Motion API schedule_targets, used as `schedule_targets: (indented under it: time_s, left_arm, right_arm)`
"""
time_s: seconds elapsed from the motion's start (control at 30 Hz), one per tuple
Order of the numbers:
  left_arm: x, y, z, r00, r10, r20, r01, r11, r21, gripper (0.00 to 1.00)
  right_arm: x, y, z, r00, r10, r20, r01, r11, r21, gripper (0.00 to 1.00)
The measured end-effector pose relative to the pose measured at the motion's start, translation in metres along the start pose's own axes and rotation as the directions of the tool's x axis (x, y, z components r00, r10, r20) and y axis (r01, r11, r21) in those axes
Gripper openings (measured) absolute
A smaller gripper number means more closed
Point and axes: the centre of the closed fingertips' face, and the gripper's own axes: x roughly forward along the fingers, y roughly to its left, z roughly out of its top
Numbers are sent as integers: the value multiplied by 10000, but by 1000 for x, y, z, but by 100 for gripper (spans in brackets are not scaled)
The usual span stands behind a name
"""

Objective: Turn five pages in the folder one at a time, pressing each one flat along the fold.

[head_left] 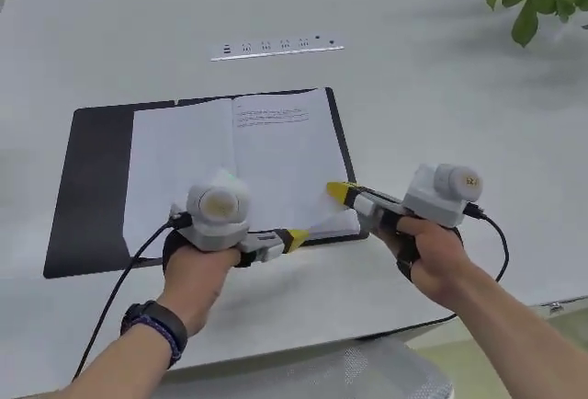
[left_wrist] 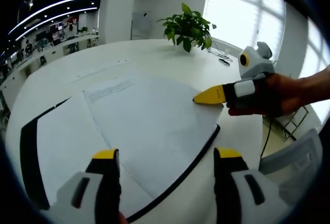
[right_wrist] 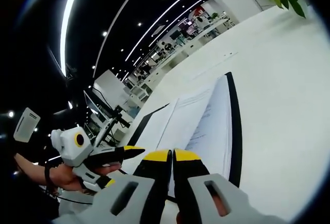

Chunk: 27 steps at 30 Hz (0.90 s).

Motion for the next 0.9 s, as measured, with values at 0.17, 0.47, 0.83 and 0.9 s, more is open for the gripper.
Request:
schedule_targets:
  time_s: [0.17,0.47,0.83,0.9]
  left_arm:
    - [-18,11,8,9989,323,337,-314,9992,-249,75]
    - [-44,23,10,9954,667,686,-638,9970,-444,78]
    - [-75,42,12,9902,1006,966,-995,9949,-158,80]
    - [-82,47,10,9887,1102,1011,-1088,9939,-200,80]
  right_arm:
    - [5,10,1,10000,53,51,-53,10000,18,0]
    - [18,32,-1,9999,163,-38,-164,9997,-176,0]
    - [41,64,-4,9985,539,-68,-541,9979,-349,0]
    - [46,68,-5,9981,613,50,-612,9979,-196,0]
